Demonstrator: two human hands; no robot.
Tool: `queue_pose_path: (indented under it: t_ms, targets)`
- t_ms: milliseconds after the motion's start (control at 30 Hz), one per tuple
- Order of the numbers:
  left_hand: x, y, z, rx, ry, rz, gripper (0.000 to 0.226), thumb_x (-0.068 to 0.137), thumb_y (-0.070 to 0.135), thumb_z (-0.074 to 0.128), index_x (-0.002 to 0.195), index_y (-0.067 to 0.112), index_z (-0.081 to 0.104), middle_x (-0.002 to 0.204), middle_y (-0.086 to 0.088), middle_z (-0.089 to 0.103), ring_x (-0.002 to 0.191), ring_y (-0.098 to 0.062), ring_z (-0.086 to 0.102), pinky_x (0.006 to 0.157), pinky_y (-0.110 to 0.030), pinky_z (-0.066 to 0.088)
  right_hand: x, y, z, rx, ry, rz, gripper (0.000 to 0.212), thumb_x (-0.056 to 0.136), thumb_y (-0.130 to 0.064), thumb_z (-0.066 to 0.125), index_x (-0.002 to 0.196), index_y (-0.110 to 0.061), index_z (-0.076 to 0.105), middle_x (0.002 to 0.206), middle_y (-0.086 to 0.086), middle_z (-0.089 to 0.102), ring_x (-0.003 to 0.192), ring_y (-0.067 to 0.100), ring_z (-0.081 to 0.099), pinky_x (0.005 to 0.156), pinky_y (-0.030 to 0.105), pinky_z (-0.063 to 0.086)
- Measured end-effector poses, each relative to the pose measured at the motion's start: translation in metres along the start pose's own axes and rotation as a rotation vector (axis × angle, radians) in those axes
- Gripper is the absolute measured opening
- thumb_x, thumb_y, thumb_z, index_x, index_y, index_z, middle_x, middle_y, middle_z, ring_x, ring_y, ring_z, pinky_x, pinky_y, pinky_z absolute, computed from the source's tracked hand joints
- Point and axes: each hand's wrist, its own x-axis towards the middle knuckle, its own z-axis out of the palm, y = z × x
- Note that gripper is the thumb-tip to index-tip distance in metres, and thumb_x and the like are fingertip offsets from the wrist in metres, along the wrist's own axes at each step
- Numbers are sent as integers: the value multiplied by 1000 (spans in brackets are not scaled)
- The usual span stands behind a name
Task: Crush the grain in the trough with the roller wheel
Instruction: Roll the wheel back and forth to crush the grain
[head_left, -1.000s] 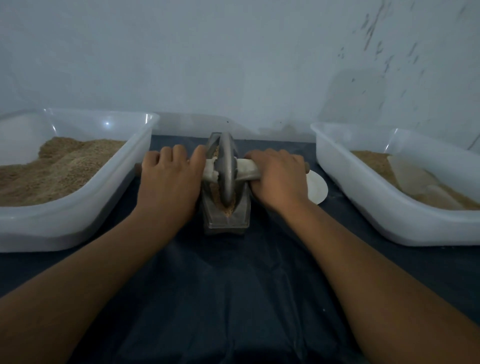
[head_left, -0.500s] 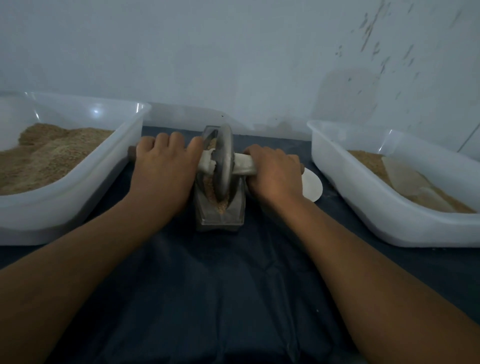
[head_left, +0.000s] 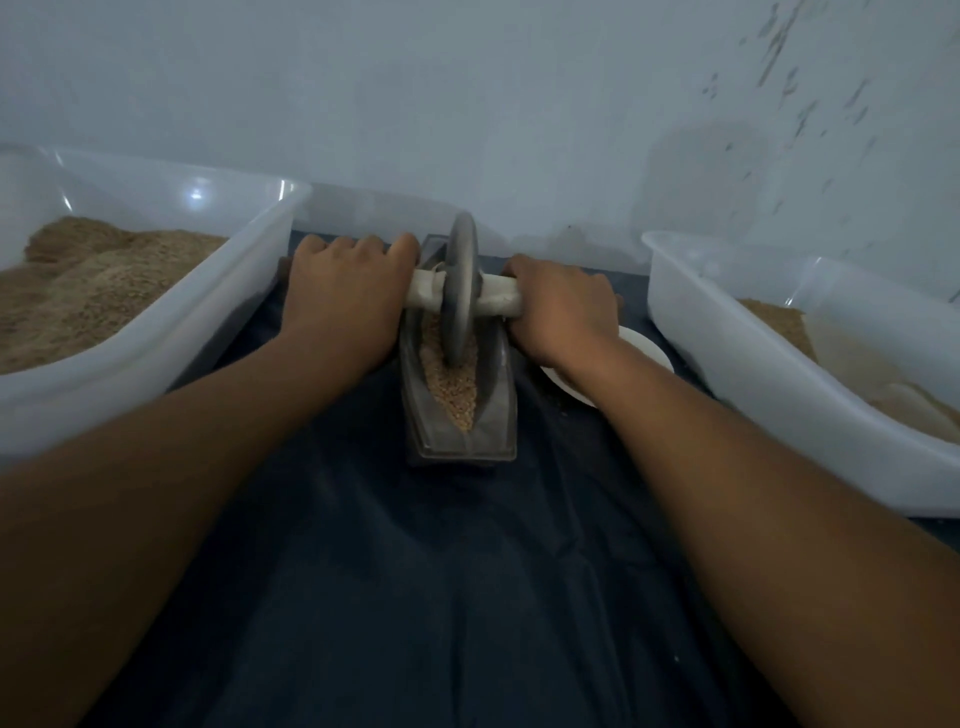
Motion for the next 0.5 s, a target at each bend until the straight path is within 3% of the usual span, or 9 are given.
queue_pose_path:
  t_ms: [133, 267, 500]
  targets:
    - [10, 0, 6, 55, 29, 22, 21, 91, 17, 58, 110, 14, 49, 92, -11, 61, 82, -33, 60, 74, -39, 35, 14, 4, -2, 20, -156, 19, 36, 87, -29, 66, 122, -34, 59, 112, 0, 67, 101, 28, 62, 71, 36, 37]
    - [13, -2, 9, 52, 42, 14, 21, 93, 17, 57, 112, 14, 48, 95, -11, 61, 83, -32, 59, 74, -39, 36, 26, 3, -6, 5, -230, 7, 36, 86, -24, 68, 119, -33, 59, 111, 0, 65, 88, 22, 52, 66, 35, 39]
    - [0, 3, 6, 87, 64, 3, 27, 91, 21, 60, 113, 17, 47, 100, -8, 60, 89, -31, 59, 79, -41, 40, 12, 2, 1, -29, -95, 3, 32, 88, -29, 65, 118, -34, 60, 110, 1, 68, 102, 30, 64, 72, 35, 35]
